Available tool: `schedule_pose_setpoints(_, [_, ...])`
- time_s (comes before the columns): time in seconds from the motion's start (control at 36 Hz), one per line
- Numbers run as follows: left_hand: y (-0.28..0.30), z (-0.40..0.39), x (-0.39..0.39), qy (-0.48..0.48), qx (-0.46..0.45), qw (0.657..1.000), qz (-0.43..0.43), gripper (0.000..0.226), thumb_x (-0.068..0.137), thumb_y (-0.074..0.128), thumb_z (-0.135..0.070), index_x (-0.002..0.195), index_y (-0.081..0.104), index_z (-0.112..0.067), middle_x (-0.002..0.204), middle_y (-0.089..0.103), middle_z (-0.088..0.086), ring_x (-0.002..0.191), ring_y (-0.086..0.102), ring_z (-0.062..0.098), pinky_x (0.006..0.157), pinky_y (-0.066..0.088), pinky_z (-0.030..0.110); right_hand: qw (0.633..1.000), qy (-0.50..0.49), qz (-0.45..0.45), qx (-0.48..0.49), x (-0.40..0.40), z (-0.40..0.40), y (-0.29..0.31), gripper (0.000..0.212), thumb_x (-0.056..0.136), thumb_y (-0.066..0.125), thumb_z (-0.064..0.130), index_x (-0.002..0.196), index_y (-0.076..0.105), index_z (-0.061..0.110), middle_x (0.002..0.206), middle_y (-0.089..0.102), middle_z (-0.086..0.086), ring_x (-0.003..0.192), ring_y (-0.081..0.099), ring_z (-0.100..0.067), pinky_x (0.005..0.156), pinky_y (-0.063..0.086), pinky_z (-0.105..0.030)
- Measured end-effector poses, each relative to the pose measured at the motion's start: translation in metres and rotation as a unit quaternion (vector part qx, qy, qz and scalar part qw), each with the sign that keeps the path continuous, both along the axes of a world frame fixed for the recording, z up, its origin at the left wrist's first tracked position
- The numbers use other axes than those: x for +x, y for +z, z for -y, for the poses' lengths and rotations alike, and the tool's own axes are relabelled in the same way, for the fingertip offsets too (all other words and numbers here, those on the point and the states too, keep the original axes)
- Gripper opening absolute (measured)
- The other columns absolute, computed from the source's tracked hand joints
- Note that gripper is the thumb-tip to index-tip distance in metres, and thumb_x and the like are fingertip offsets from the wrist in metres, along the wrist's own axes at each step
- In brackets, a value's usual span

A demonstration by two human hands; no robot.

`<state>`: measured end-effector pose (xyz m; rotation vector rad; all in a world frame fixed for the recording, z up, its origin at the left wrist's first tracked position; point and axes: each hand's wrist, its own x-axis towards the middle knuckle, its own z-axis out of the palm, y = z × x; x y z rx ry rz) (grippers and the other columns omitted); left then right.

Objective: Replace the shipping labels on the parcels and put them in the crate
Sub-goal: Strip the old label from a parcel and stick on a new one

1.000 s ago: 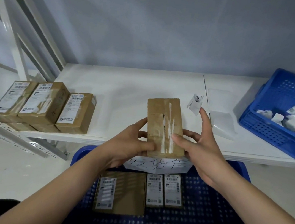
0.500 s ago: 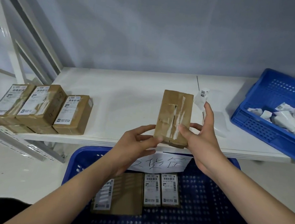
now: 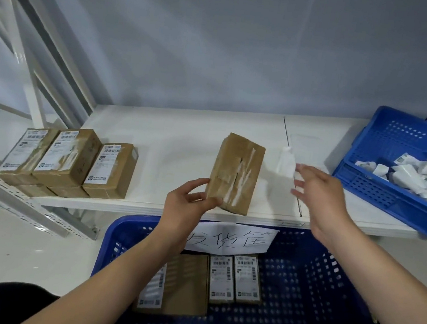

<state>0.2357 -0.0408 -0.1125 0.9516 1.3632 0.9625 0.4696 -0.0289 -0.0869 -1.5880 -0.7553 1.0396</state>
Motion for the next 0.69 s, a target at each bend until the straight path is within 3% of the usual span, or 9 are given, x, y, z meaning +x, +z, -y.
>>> schedule_pose_setpoints(0.06, [0.0,0.0,0.0,-0.003,0.033,0.999,-0.029,0.043,0.082,0.085,-0.014,0.121,0.071,-0.028,0.094,0.078,-0.007,0.087,0.073,0.0,0.072,0.053,0.01,1.0,-0.024,0.008,-0.005,0.007,0.002,0.001,0.014,0.099,0.059,0.013,0.099,0.073,0.017,0.103,0.07,0.001,0.1,0.066,-0.019,0.101,0.053,-0.04])
schedule_pose_setpoints(0.14, [-0.002,0.002,0.004,-0.002,0.069,0.994,-0.082,0.041,0.08,0.086,-0.015,0.118,0.074,-0.026,0.094,0.078,-0.008,0.087,0.074,0.002,0.079,0.059,0.019,0.999,-0.028,0.022,0.003,0.008,0.004,0.001,0.021,0.096,0.063,0.008,0.082,0.071,0.021,0.098,0.072,-0.004,0.091,0.068,-0.02,0.092,0.057,-0.036])
schedule_pose_setpoints(0.19, [-0.002,0.005,0.008,-0.003,0.086,0.989,-0.122,0.041,0.08,0.087,-0.016,0.117,0.075,-0.025,0.099,0.078,-0.006,0.091,0.074,0.005,0.083,0.061,0.024,0.999,-0.021,0.032,0.008,0.007,0.003,0.002,0.02,0.094,0.066,0.009,0.081,0.072,0.022,0.095,0.073,-0.003,0.087,0.069,-0.018,0.09,0.059,-0.036])
schedule_pose_setpoints(0.36, [-0.001,0.017,0.021,-0.02,0.122,0.971,-0.205,0.039,0.078,0.088,-0.02,0.112,0.074,-0.034,0.112,0.072,-0.007,0.096,0.07,0.003,0.071,0.057,0.015,0.999,-0.013,0.036,0.013,0.008,0.005,0.005,0.012,0.089,0.073,0.014,0.082,0.076,0.024,0.092,0.075,0.001,0.085,0.072,-0.017,0.092,0.059,-0.041])
schedule_pose_setpoints(0.44, [0.0,0.02,0.026,-0.043,0.134,0.965,-0.223,0.04,0.078,0.088,-0.018,0.109,0.072,-0.037,0.114,0.071,-0.006,0.094,0.069,0.003,0.067,0.053,0.009,0.999,0.003,0.036,0.011,0.014,0.013,0.007,0.012,0.087,0.076,0.015,0.08,0.077,0.025,0.089,0.076,0.006,0.085,0.073,-0.017,0.093,0.058,-0.04])
schedule_pose_setpoints(0.53, [0.004,0.018,0.035,-0.052,0.141,0.96,-0.236,0.04,0.079,0.088,-0.019,0.114,0.074,-0.031,0.116,0.071,-0.004,0.094,0.069,0.004,0.067,0.053,0.007,0.999,-0.002,0.042,0.017,0.027,0.025,0.012,0.006,0.087,0.076,0.016,0.093,0.077,0.018,0.092,0.075,0.005,0.085,0.072,-0.015,0.092,0.057,-0.034])
schedule_pose_setpoints(0.61, [0.008,0.01,0.05,-0.058,0.155,0.956,-0.241,0.039,0.079,0.087,-0.021,0.115,0.075,-0.028,0.116,0.072,-0.004,0.093,0.069,0.006,0.066,0.052,0.006,0.998,-0.036,0.043,0.013,0.05,0.034,0.014,0.014,0.088,0.076,0.016,0.101,0.074,0.014,0.092,0.073,0.002,0.086,0.073,-0.018,0.089,0.057,-0.03])
schedule_pose_setpoints(0.69, [0.016,0.001,0.071,-0.063,0.173,0.954,-0.239,0.037,0.08,0.087,-0.021,0.114,0.075,-0.029,0.112,0.073,-0.005,0.091,0.069,0.004,0.066,0.051,0.005,0.996,-0.069,0.047,0.016,0.075,0.04,0.015,0.011,0.088,0.073,0.014,0.099,0.074,0.012,0.09,0.073,0.0,0.083,0.071,-0.016,0.091,0.058,-0.036])
